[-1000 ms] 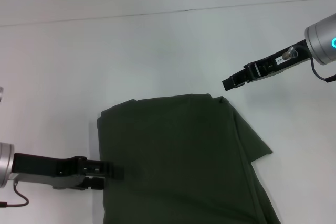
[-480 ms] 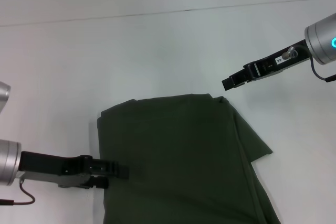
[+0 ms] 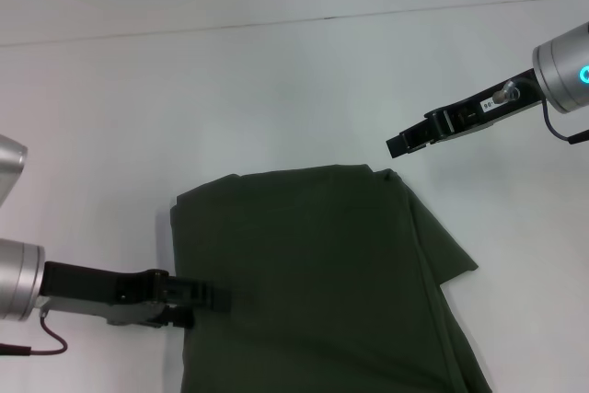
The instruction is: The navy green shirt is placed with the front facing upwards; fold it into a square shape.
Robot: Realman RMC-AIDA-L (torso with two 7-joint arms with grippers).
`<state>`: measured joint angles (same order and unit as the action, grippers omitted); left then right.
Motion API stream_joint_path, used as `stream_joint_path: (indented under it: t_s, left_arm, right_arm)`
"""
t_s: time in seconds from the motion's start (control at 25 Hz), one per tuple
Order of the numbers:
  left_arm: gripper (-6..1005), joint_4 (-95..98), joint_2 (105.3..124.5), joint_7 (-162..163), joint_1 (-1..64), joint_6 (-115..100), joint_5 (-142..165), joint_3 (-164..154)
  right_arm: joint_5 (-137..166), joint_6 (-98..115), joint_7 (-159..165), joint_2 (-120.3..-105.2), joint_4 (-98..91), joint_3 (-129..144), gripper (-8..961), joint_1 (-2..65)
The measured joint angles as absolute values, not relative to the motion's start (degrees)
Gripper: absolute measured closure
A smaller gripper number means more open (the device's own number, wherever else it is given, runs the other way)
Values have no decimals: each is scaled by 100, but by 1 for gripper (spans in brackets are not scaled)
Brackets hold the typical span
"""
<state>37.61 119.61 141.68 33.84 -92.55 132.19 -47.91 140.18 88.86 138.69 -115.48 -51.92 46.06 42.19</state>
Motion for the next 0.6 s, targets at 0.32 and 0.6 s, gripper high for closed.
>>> stream_joint_path:
  t_s: [0.32, 0.6]
  left_arm:
    - [156, 3761, 11962, 14168, 3385, -9260, 13219, -4790]
    - [156, 3761, 11962, 14168, 3384, -9261, 13219, -4790]
  right_arm:
    - [14018, 8886, 13852, -11548, -5174, 4605, 603, 4218]
    - [14018, 8895, 13851, -11548, -5185, 4605, 602, 4219]
